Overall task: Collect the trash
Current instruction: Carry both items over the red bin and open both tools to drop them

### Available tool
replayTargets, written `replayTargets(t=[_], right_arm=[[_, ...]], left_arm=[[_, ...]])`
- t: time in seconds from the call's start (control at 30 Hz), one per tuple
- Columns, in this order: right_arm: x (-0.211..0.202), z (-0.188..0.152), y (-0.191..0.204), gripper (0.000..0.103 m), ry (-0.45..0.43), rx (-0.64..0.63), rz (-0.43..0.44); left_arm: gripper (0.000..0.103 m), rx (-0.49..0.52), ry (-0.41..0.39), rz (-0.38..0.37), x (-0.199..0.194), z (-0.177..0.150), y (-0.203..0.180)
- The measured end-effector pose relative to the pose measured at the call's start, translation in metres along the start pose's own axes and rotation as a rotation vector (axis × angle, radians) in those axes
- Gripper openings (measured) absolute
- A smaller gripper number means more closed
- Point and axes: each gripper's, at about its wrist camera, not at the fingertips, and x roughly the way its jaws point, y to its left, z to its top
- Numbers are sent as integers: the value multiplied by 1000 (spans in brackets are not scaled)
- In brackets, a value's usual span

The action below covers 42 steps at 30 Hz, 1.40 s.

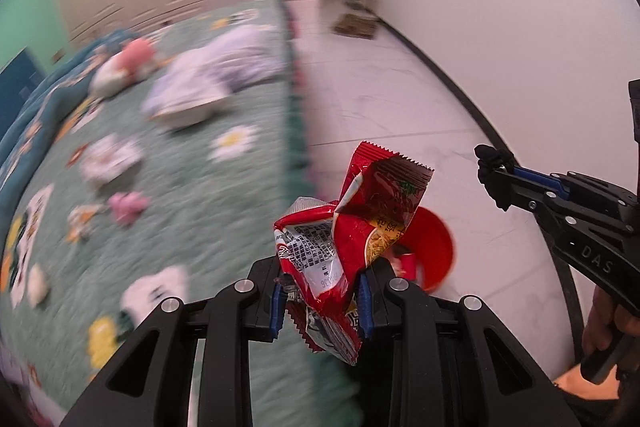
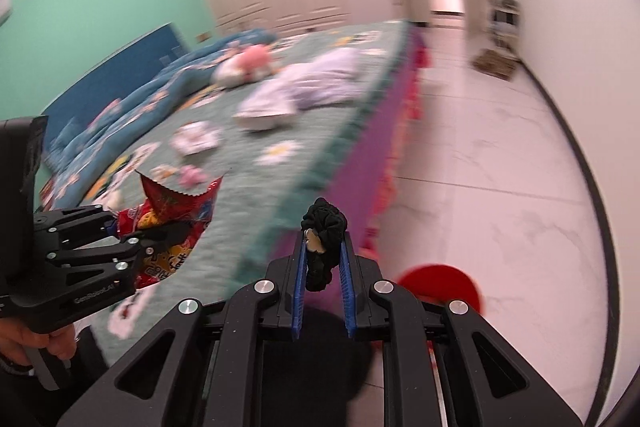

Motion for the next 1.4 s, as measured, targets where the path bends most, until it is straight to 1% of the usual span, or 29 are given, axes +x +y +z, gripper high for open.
replayTargets(t=[0.07, 0.13, 0.23, 0.3, 0.47, 0.5, 0.6, 0.67, 0.73, 0.87, 0.9, 0.93, 1.07, 1.17, 1.27, 1.4], right_arm=[[-6, -7, -30, 16, -1, 51, -42], [-10, -12, -55, 16, -1, 90, -77], [-12, -17, -84, 16, 4, 130, -114], [-11, -20, -99, 16, 10, 144, -134], [-5, -29, -136, 16, 31, 197, -171], [-4, -30, -140, 16, 35, 204, -175], [1, -35, -153, 16, 51, 228, -188], [6, -39, -160, 16, 64, 237, -193], [14, -40, -165, 16, 77, 245, -196], [24, -42, -169, 16, 94, 256, -195], [27, -41, -169, 16, 96, 257, -193], [30, -41, -169, 16, 99, 255, -190], [38, -38, -169, 16, 106, 251, -183], [46, -36, -167, 16, 112, 244, -176], [57, -34, -163, 16, 125, 237, -160], [74, -27, -154, 23, 138, 217, -157]], left_arm=[[30, 44, 14, -45, 18, 11, -27], [30, 68, 27, -82, 34, 19, -45], [30, 103, 57, -126, 60, 30, -69], [31, 105, 80, -162, 79, 36, -81], [34, 112, 149, -194, 125, 45, -100], [38, 120, 165, -201, 135, 47, -104], [43, 153, 184, -187, 153, 48, -116], [50, 163, 197, -185, 164, 50, -118], [61, 163, 200, -176, 172, 51, -120], [72, 170, 206, -164, 181, 54, -120], [77, 173, 205, -158, 181, 53, -119], [80, 172, 201, -156, 182, 54, -119], [80, 161, 207, -152, 187, 54, -119], [80, 152, 197, -134, 184, 55, -113], [80, 149, 177, -100, 175, 53, -103], [80, 121, 167, -63, 169, 52, -86]])
